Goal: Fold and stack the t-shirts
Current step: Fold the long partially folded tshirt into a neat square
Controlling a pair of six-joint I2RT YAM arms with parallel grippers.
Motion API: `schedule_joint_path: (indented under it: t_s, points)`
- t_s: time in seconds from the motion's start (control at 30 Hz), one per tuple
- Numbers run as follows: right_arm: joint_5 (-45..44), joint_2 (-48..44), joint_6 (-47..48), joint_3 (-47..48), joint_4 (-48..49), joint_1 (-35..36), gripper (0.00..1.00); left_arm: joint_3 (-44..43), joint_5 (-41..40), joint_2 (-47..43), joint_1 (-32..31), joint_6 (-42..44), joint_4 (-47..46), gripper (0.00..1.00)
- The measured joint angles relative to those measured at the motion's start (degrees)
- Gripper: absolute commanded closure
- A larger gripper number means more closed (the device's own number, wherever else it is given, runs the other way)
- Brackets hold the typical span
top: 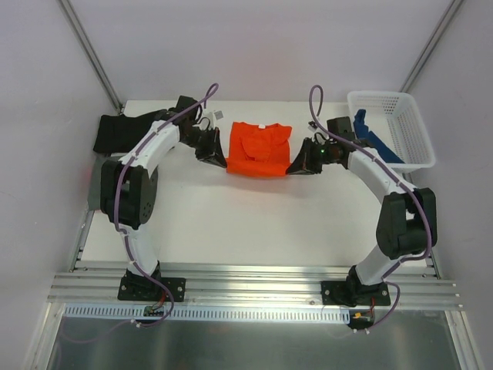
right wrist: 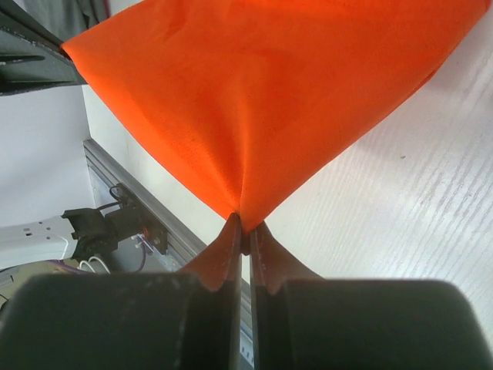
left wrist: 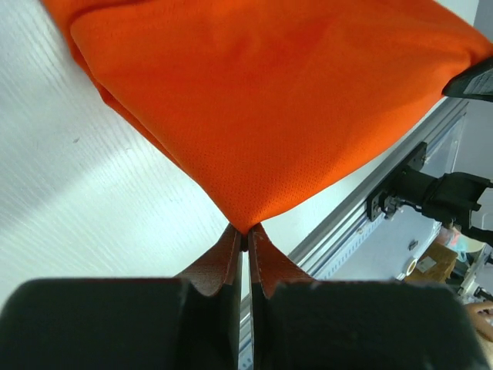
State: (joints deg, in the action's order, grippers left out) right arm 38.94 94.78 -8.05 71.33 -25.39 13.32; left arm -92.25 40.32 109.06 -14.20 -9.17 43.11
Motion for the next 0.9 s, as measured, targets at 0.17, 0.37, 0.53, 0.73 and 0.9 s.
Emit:
schedule_joint_path:
  t_s: [0.17, 0.37, 0.53, 0.73, 0.9]
  points:
    - [-0.2, -1.4, -0.2, 0.7, -0.7, 0.0, 0.99, -4.0, 0.2, 0.0, 0.0, 0.3, 0.3, 1.00]
    - [-1.1, -0.2, 0.0, 6.2, -0.5, -0.1, 0.99, -12.2, -0.3, 2.8, -0.1, 1.3, 1.1, 1.00]
    - [-1.8, 6.5, 0.9, 14.6, 1.2, -0.5, 0.99, -23.8, -1.3, 11.0, -0.1, 2.3, 1.0, 1.00]
    - [-3.7, 20.7, 2.6, 25.4, 5.7, -2.0, 0.99, -39.0, -4.1, 26.7, -0.1, 3.5, -1.2, 1.00]
    - [-5.9, 39.5, 4.2, 41.4, 8.4, -3.0, 0.99, -52.1, -8.8, 43.2, -0.1, 4.4, -6.8, 1.00]
